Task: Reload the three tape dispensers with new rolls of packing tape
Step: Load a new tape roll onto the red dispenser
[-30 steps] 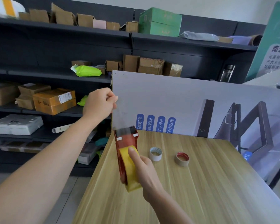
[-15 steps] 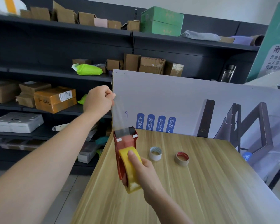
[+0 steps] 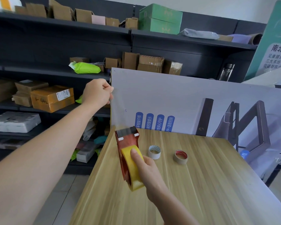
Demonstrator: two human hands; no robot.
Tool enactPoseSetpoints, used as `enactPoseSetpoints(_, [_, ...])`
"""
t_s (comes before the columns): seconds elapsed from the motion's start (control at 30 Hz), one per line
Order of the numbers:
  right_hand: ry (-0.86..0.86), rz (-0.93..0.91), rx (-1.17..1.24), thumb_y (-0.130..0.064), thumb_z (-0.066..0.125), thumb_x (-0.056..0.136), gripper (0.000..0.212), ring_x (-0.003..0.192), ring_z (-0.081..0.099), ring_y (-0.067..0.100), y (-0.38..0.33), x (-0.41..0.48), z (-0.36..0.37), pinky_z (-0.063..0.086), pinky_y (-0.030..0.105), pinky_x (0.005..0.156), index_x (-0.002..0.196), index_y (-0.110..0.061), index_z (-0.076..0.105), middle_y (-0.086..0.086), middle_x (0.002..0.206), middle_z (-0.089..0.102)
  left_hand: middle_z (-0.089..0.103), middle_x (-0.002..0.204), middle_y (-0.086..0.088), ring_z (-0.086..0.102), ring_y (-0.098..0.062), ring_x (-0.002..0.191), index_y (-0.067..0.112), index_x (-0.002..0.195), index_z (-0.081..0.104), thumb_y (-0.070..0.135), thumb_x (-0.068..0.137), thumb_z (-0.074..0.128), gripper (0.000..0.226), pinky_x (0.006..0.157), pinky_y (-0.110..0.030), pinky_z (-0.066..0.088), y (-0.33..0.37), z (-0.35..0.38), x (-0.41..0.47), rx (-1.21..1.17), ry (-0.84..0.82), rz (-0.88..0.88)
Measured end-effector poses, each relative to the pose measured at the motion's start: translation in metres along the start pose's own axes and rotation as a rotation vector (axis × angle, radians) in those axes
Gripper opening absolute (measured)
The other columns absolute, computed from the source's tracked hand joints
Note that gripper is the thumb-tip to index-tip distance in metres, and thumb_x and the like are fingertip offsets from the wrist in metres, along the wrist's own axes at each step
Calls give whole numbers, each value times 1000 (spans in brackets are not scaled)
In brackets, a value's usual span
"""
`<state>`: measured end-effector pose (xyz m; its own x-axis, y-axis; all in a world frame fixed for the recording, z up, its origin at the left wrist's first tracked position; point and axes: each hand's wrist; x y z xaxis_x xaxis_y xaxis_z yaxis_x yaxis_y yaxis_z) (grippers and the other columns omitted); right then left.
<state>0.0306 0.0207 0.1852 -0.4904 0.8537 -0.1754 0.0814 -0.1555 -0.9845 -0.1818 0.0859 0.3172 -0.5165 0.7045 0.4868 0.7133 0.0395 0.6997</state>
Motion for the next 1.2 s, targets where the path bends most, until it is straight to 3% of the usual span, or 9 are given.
enactPoseSetpoints(0.3, [-108, -132, -24, -46, 54, 83, 38, 63, 69, 17, -17, -5, -4, 55, 30, 70, 96, -10, 60, 8, 70, 71, 69, 67, 2, 64, -14, 53, 15, 71, 60, 21, 92, 53, 23, 74, -36, 56, -19, -9, 21, -3, 133, -84])
enactPoseSetpoints(0.5, [-76, -136, 24, -36, 54, 80, 28, 57, 66, 15, -14, -9, -6, 53, 23, 57, 89, -10, 59, 5, 62, 69, 68, 64, 3, 63, -13, 48, 19, 68, 59, 22, 91, 56, 23, 57, -27, 52, -25, -12, 28, -72, 112, -152])
enactPoseSetpoints(0.63, [-54, -113, 119, -28, 57, 86, 13, 45, 63, -2, -15, -14, -10, 46, 11, 44, 82, -17, 55, -16, 49, 66, 68, 64, 3, 62, -15, 48, 19, 65, 63, 22, 87, 60, 22, 52, -26, 51, -36, -6, 24, -72, 66, -204])
enactPoseSetpoints(0.7, [-48, -101, 138, -38, 60, 71, 21, 53, 65, -1, -15, -13, -13, 51, 16, 51, 81, -20, 56, -12, 56, 69, 68, 66, 2, 63, -15, 49, 18, 64, 64, 23, 85, 63, 21, 53, -26, 52, -43, -4, 22, -47, 46, -238])
enactPoseSetpoints(0.77, [-1, -78, 176, -47, 62, 59, 41, 81, 68, 10, -13, -8, -17, 55, 29, 75, 92, -22, 57, -5, 87, 71, 70, 69, -2, 64, -17, 51, 17, 66, 66, 23, 84, 65, 18, 61, -31, 57, -51, 1, 20, -21, -1, -271])
enactPoseSetpoints(0.83, [2, -58, 223, -49, 62, 63, 53, 80, 66, 22, -16, -5, -18, 57, 36, 77, 103, -15, 57, 11, 91, 69, 70, 71, -4, 64, -18, 53, 17, 72, 65, 20, 84, 66, 13, 61, -33, 57, -57, 7, 15, -10, -55, -308])
enactPoseSetpoints(0.9, [-31, -78, 282, -42, 57, 75, 37, 57, 65, 18, -21, -4, -21, 56, 27, 58, 88, -10, 68, 10, 64, 69, 69, 67, -4, 63, -19, 52, 16, 75, 63, 15, 84, 65, 9, 54, -29, 54, -62, 15, 8, -21, -97, -337])
enactPoseSetpoints(1.0, [-87, -82, 302, -45, 52, 72, 41, 53, 59, 18, -26, -3, -27, 53, 24, 57, 58, -11, 69, 11, 57, 63, 68, 66, -6, 61, -21, 50, 13, 77, 59, 10, 83, 65, 10, 57, -34, 54, -68, 31, -6, -80, -151, -392])
enactPoseSetpoints(1.2, [-65, -92, 395, -41, 44, 85, 48, 52, 57, 17, -32, -1, -32, 53, 27, 58, 56, -13, 69, 9, 56, 61, 59, 58, -7, 55, -20, 44, 10, 80, 59, -1, 86, 49, 17, 52, -27, 47, -72, 54, -44, -199, -324, -486])
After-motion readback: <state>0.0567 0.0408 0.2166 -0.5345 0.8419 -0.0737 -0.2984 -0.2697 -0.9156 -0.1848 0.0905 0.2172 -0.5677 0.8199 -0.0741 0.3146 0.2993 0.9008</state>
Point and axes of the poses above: each hand's wrist, its own x-axis towards the middle knuckle, its own z-axis out of the palm, y = z × x
